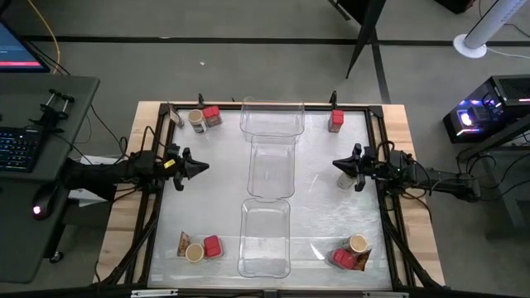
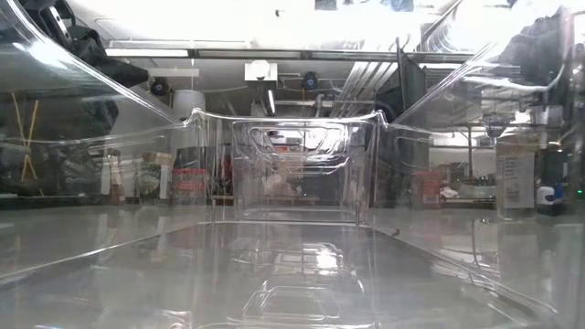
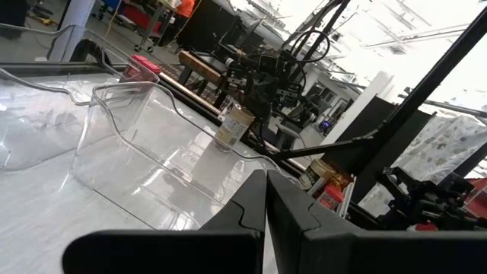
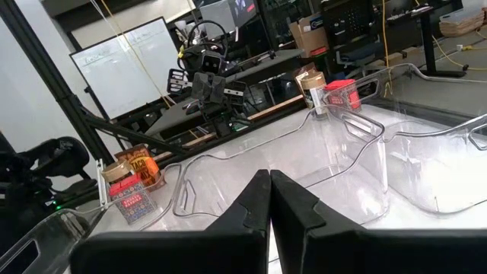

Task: Sort spices by type

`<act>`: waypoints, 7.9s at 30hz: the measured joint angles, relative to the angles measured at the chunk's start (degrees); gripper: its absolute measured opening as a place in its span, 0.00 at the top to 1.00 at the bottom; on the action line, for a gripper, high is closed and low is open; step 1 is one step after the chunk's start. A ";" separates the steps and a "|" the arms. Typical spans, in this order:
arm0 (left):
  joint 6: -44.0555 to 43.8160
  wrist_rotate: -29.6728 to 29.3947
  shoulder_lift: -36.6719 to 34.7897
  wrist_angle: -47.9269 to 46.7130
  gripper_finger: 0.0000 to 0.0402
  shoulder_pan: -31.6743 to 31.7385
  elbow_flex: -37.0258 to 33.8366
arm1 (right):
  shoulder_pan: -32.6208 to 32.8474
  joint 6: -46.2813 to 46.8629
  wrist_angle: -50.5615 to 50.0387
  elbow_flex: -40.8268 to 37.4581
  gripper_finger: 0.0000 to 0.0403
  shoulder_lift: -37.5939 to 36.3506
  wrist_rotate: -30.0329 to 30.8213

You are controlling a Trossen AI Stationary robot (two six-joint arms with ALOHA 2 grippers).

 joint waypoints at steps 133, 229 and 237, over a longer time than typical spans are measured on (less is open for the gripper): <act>0.00 0.02 0.02 0.00 1.00 -0.01 -0.01 | -42.99 17.60 -53.68 69.38 0.24 100.62 12.02; 0.00 0.02 0.02 0.00 1.00 0.00 0.00 | -22.14 27.35 -70.20 118.34 0.24 124.57 19.50; 0.00 0.02 0.00 0.00 1.00 -0.01 0.01 | -20.10 16.14 -52.38 128.00 0.24 124.38 9.58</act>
